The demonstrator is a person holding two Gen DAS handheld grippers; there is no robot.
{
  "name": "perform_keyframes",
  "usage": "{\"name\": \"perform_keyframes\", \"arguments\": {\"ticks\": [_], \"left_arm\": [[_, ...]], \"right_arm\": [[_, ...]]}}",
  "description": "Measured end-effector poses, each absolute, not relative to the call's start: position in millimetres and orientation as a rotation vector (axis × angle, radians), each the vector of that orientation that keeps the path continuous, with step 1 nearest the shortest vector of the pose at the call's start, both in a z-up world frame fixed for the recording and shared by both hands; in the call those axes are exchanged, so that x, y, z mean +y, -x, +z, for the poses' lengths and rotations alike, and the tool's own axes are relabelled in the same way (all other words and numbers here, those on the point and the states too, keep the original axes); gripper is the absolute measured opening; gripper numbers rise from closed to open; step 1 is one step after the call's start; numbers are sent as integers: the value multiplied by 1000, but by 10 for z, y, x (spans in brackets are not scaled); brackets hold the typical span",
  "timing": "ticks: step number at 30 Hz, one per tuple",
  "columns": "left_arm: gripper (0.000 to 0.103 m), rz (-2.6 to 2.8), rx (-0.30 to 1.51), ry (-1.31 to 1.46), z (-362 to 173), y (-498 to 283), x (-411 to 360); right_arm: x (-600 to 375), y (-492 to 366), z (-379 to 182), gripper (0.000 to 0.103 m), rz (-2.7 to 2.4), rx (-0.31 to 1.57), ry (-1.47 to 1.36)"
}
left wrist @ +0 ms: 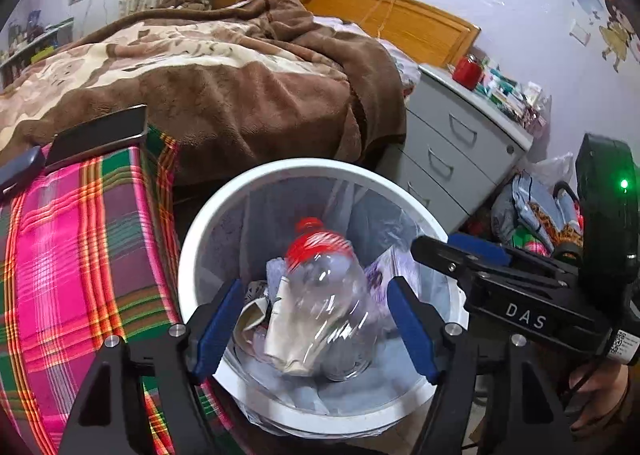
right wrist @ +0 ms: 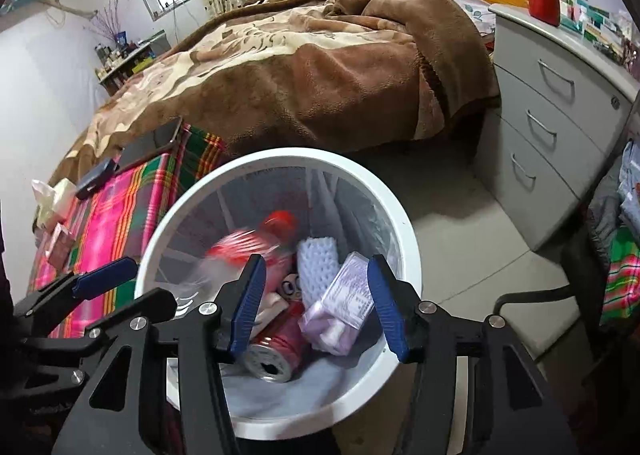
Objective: Collect trash
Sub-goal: 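Open both grippers to drop the carton and bottle inside, then move both tools back over the last trash on the cloth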
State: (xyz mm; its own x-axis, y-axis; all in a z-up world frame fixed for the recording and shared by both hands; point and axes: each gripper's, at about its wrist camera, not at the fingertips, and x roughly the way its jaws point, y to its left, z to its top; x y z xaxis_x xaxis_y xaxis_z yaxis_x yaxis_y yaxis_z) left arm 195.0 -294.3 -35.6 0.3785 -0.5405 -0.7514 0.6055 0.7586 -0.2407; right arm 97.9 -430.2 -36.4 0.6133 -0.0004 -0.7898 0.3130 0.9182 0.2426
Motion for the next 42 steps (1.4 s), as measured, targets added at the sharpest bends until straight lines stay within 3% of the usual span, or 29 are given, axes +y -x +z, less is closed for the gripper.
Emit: {"name": "perform_keyframes", "arguments": {"ticks": [14, 42], "left_arm": [[74, -690, 880, -71, -171, -1815, -2534], [74, -344, 779, -5, 122, -1546, -383]], "right_arm": [[-4176, -881, -197, 55, -215, 850, -361], [-2749, -1009, -83, 54, 96, 817, -231]]}}
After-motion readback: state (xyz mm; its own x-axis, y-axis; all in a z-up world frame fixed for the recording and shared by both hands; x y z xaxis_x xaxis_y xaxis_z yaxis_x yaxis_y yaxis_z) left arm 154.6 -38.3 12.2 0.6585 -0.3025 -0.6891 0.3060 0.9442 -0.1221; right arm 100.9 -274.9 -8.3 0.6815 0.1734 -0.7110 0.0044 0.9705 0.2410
